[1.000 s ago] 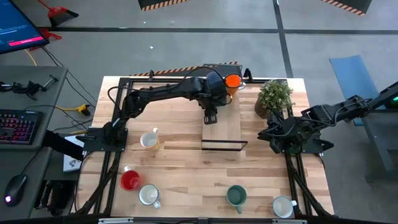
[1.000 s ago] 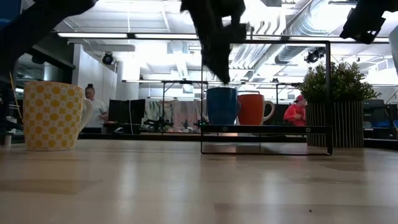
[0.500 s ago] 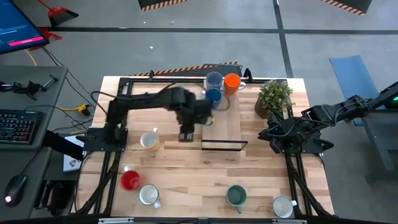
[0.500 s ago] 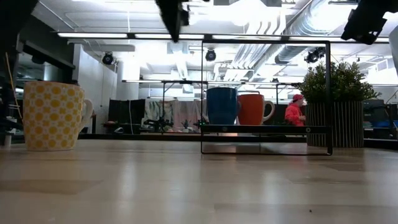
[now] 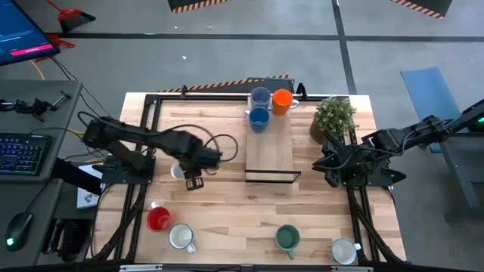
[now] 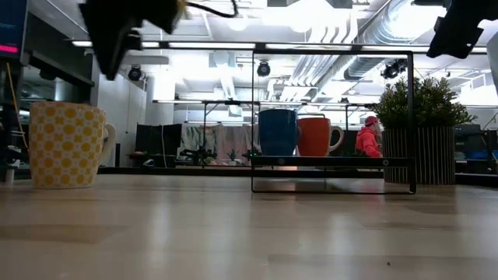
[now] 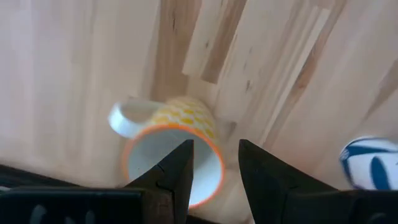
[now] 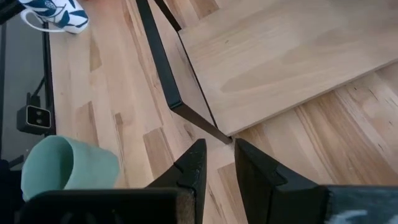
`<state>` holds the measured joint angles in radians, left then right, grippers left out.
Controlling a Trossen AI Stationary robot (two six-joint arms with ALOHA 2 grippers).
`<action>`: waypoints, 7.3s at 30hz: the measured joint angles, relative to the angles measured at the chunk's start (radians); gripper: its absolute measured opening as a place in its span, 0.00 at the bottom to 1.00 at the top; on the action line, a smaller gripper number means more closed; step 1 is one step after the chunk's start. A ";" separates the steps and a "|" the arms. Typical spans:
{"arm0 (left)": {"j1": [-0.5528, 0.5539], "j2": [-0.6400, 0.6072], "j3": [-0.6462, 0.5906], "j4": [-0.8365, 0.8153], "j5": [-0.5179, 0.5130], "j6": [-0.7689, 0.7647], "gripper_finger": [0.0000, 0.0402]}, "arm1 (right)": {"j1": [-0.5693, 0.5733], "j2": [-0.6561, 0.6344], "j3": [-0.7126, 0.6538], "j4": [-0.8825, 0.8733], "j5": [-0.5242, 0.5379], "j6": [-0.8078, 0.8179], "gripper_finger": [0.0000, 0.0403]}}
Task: Place coffee mugs
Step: Put the yellow mug on the shelf, next to the orange mug
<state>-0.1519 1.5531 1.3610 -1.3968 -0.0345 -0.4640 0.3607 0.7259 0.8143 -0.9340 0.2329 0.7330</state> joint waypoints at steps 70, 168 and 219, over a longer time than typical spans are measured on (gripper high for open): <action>-0.113 0.008 -0.237 0.174 -0.135 -0.316 0.03 | 0.000 0.046 0.000 0.009 -0.042 0.015 0.16; 0.188 0.666 0.959 0.156 -0.056 0.449 0.18 | 0.000 0.047 0.000 0.077 -0.079 0.008 0.16; 0.252 0.607 0.685 0.117 -0.163 0.522 0.18 | 0.000 0.047 0.000 0.040 -0.105 0.026 0.16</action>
<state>0.1002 2.1601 2.0460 -1.2801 -0.1980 0.0575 0.3611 0.7733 0.8143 -0.8940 0.1274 0.7593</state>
